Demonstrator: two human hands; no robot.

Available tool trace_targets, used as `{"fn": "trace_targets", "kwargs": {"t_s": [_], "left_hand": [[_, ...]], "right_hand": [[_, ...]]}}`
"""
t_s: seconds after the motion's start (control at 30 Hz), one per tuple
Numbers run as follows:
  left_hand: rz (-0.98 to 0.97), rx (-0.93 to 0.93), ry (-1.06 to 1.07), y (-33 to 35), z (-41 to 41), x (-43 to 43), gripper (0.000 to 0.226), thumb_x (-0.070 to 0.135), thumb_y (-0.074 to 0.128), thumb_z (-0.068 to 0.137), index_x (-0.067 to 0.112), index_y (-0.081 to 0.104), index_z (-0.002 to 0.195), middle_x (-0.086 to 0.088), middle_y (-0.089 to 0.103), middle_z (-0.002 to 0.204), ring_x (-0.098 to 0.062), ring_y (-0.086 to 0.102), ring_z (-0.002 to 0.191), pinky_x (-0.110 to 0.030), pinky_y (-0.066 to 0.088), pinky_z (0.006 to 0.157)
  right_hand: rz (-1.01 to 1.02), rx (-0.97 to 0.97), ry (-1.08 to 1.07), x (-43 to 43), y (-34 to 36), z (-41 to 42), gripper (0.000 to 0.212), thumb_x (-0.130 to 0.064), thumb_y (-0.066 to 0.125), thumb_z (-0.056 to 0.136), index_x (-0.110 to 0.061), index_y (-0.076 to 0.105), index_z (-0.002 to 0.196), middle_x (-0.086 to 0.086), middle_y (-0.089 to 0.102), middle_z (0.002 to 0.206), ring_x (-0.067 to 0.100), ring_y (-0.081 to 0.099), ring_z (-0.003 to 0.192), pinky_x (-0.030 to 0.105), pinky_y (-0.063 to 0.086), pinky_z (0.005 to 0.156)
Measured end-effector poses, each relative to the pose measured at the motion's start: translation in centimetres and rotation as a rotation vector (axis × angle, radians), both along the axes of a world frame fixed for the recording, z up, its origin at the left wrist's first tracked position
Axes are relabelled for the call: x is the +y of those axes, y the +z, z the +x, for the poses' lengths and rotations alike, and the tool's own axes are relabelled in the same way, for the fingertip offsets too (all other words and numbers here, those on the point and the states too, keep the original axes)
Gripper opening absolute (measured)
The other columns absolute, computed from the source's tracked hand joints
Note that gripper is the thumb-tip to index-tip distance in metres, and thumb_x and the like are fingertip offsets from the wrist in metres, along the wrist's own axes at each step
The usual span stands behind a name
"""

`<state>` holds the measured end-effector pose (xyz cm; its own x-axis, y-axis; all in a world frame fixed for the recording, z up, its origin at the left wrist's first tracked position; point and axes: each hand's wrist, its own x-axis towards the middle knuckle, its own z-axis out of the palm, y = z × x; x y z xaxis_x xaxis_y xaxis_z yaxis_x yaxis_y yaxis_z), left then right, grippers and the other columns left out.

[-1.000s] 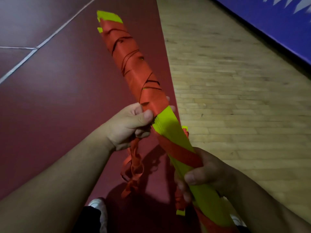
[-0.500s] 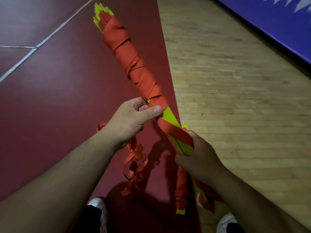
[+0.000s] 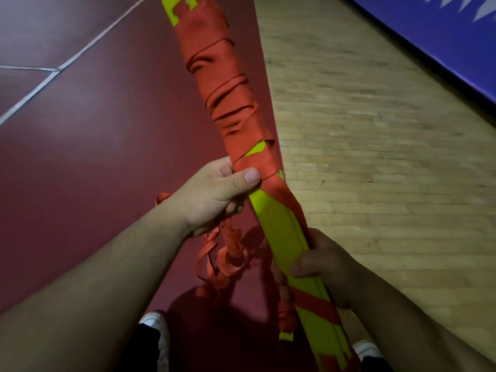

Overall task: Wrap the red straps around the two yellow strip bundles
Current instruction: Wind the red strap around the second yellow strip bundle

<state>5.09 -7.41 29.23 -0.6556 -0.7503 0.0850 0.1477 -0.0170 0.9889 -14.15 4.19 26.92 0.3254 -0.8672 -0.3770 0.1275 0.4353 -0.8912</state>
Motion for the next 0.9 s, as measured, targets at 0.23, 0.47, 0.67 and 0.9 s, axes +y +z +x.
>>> {"fn": "trace_targets", "kwargs": {"t_s": [0.23, 0.47, 0.67, 0.9], "left_hand": [[0.082, 0.004, 0.294, 0.9, -1.2, 0.5, 0.031, 0.026, 0.068, 0.092, 0.021, 0.068, 0.061, 0.001, 0.045, 0.052, -0.006, 0.03, 0.039, -0.021, 0.019, 0.041], [0.023, -0.125, 0.392, 0.0, -1.2, 0.1, 0.028, 0.033, 0.07, 0.087, 0.009, 0.059, 0.079, -0.002, 0.031, 0.056, -0.007, 0.027, 0.042, -0.018, 0.025, 0.04], [-0.002, -0.121, 0.261, -1.3, 0.1, -0.8, 0.064, 0.051, 0.072, 0.082, -0.01, 0.053, 0.087, -0.009, 0.03, 0.057, -0.01, 0.029, 0.044, -0.02, 0.026, 0.043], [0.094, 0.093, 0.025, -1.2, 0.4, -0.9, 0.041, 0.068, 0.079, 0.061, 0.03, 0.071, 0.075, 0.013, 0.042, 0.052, 0.0, 0.033, 0.039, -0.015, 0.028, 0.041]], "right_hand": [[-0.133, 0.442, -0.162, -0.8, 0.8, 0.4, 0.04, -0.032, 0.077, 0.071, -0.039, 0.067, 0.109, -0.001, 0.076, 0.094, 0.017, 0.073, 0.082, 0.04, 0.06, 0.077], [-0.296, 1.061, -0.233, -0.8, -0.1, 2.3, 0.053, -0.044, 0.081, 0.073, -0.042, 0.048, 0.114, -0.014, 0.062, 0.09, 0.01, 0.063, 0.08, 0.032, 0.054, 0.072], [-0.231, 0.779, -0.168, -1.0, 0.6, 0.5, 0.031, -0.032, 0.083, 0.062, -0.03, 0.064, 0.087, -0.004, 0.068, 0.072, 0.007, 0.064, 0.062, 0.029, 0.053, 0.06], [-0.205, 0.266, -0.087, -0.6, 0.5, 0.4, 0.044, -0.023, 0.078, 0.053, -0.006, 0.066, 0.092, 0.009, 0.059, 0.07, 0.021, 0.058, 0.059, 0.032, 0.045, 0.055]]}}
